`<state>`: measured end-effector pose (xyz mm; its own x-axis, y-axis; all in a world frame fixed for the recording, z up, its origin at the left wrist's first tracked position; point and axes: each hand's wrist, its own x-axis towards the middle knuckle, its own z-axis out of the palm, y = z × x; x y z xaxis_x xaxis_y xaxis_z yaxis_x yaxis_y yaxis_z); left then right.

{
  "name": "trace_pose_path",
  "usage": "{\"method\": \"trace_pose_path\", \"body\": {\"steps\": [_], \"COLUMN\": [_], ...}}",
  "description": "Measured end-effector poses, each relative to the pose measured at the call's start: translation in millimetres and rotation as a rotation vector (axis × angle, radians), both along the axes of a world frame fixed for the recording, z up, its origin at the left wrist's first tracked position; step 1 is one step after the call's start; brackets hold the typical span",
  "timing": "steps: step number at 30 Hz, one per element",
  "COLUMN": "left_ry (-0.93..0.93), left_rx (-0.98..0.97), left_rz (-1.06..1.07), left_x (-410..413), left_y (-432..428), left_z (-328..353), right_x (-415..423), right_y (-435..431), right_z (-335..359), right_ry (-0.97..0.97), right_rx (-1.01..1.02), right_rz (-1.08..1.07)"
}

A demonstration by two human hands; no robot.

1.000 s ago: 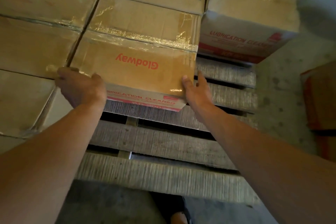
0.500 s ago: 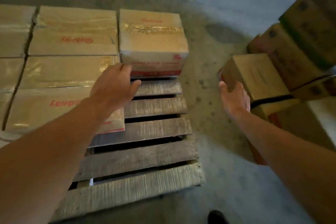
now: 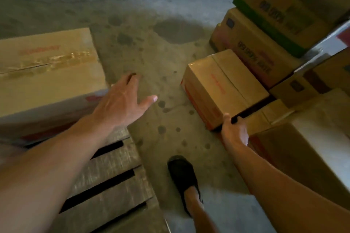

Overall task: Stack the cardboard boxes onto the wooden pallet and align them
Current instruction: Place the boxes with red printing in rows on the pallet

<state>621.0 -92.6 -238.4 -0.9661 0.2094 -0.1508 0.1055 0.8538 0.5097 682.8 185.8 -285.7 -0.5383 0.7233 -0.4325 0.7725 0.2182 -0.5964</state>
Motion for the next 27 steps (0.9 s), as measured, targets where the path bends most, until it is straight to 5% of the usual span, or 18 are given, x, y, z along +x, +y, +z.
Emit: {"method": "trace_pose_path", "body": {"steps": [12,18,27], "left_ry": [-0.213,-0.385,-0.724], "left_rx": [0.182,0.317,0.425], "left_rz": [-0.156,-0.097,0.032], "left_x": [-253,-320,-352], "left_y": [194,240,256], "left_z": [-191,-226,-251], "right_x": [-118,-134,-140], "right_y": [106,115,115], "right_z": [-179,-196,-188], "right_ry": [0.178,0.363,0.346], "right_rx": [-0.216,-0.253,-0.444], "right_rz": [-0.586,-0.800,-0.939]}}
